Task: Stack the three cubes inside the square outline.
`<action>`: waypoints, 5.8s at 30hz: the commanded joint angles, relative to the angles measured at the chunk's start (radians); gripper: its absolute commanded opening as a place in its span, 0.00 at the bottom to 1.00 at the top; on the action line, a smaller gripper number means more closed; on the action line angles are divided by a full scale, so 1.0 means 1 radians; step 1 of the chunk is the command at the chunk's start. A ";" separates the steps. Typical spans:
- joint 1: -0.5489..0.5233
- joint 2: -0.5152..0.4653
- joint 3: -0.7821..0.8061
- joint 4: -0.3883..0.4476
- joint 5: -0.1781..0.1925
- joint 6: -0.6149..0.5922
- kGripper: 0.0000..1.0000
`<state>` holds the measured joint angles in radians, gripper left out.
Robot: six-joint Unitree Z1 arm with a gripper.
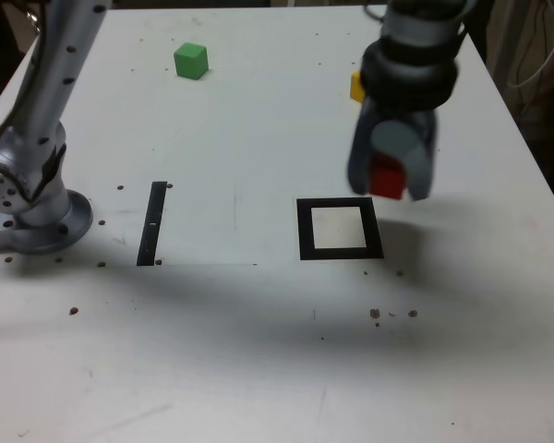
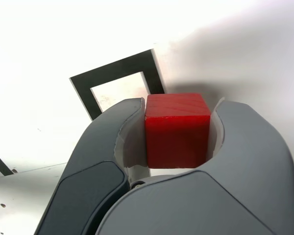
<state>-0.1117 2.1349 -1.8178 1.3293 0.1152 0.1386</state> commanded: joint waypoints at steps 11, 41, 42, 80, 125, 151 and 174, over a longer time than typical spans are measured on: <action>0.000 -0.106 0.341 -0.143 -0.005 -0.114 0.19; -0.008 -0.087 0.411 -0.316 -0.049 -0.151 0.32; -0.008 -0.086 0.410 -0.315 -0.049 -0.150 0.37; 0.408 -0.193 0.043 0.034 0.113 0.477 1.00; 0.586 0.267 -0.327 -0.010 0.124 1.009 0.82; 0.592 0.293 -0.380 -0.001 0.133 1.013 0.43; 0.519 0.092 -0.349 0.130 0.115 0.840 0.30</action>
<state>0.4205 2.2475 -2.1719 1.4457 0.2342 1.0017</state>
